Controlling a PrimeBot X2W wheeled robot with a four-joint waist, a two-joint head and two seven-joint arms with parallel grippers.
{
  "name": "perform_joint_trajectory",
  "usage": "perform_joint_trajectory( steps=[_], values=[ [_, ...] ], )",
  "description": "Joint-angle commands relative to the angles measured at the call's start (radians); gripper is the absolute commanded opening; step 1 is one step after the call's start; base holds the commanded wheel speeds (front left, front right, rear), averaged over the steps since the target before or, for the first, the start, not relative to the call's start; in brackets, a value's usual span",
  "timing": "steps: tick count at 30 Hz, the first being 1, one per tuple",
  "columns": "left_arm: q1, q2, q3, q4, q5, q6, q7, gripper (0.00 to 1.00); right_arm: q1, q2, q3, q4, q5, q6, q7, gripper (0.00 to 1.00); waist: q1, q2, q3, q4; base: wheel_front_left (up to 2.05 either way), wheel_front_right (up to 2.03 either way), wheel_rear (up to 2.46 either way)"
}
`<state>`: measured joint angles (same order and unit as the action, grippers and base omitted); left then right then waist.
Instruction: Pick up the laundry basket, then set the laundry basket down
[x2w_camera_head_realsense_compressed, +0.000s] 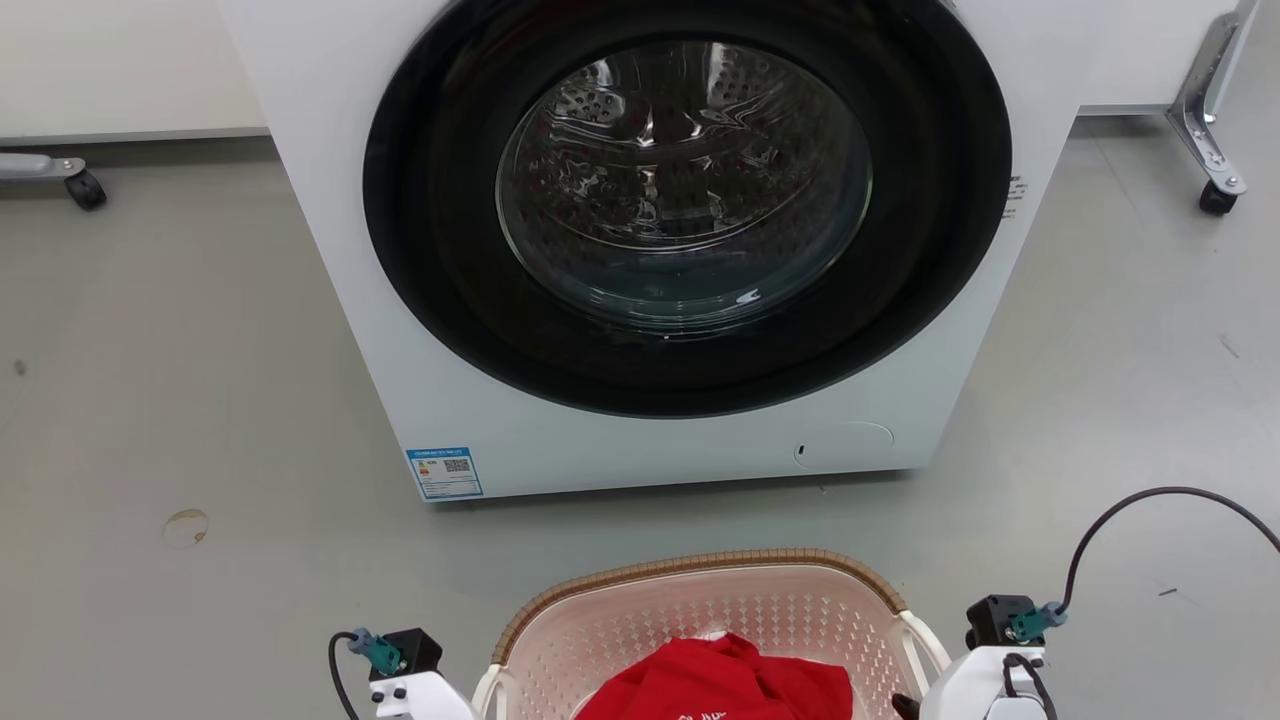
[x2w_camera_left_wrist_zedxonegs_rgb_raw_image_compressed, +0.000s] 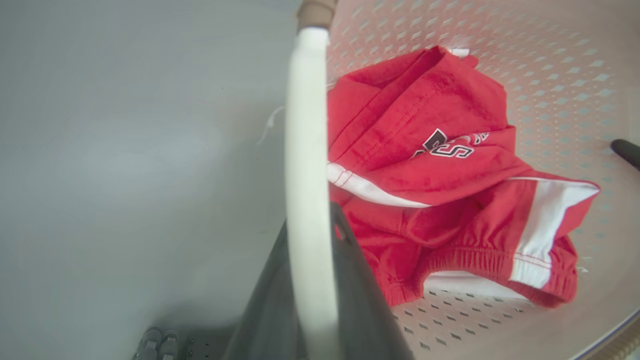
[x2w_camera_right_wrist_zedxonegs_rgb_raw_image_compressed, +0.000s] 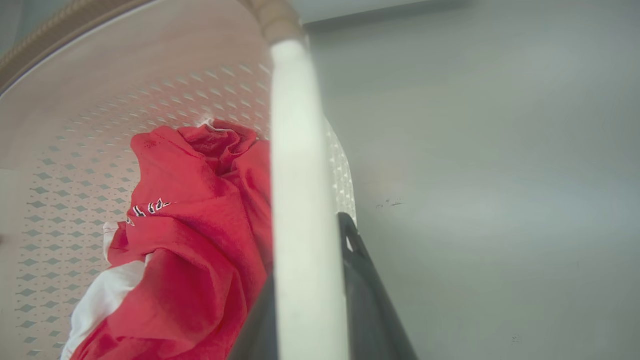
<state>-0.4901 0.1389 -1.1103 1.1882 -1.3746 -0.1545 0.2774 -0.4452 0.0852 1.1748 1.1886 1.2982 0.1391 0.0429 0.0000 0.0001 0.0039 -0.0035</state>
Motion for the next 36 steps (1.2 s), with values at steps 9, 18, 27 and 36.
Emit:
perform_joint_trajectory(
  steps=[9,18,27,36],
  values=[
    [-0.024,0.155,0.018,0.085,0.006,0.024,-0.015,0.0,-0.015,-0.135,0.026,0.067,0.035,-0.008,-0.03,0.0,0.0,-0.0001,-0.005,0.003,0.0,0.0,0.0],
    [-0.03,0.155,0.016,0.09,0.006,0.024,-0.013,0.0,-0.019,-0.135,0.05,0.07,0.06,-0.008,-0.035,0.0,0.0,-0.0001,-0.005,0.006,0.0,0.0,0.0],
    [-0.029,0.152,0.017,0.095,0.003,0.024,-0.011,0.0,-0.022,-0.135,0.069,0.073,0.078,-0.008,-0.038,0.0,0.0,-0.0001,-0.005,0.009,0.0,0.0,0.0],
    [-0.031,0.152,0.015,0.098,0.004,0.024,-0.011,0.0,-0.025,-0.135,0.082,0.075,0.092,-0.008,-0.04,0.0,0.0,-0.0001,-0.005,0.01,0.0,0.0,0.0]
  ],
)
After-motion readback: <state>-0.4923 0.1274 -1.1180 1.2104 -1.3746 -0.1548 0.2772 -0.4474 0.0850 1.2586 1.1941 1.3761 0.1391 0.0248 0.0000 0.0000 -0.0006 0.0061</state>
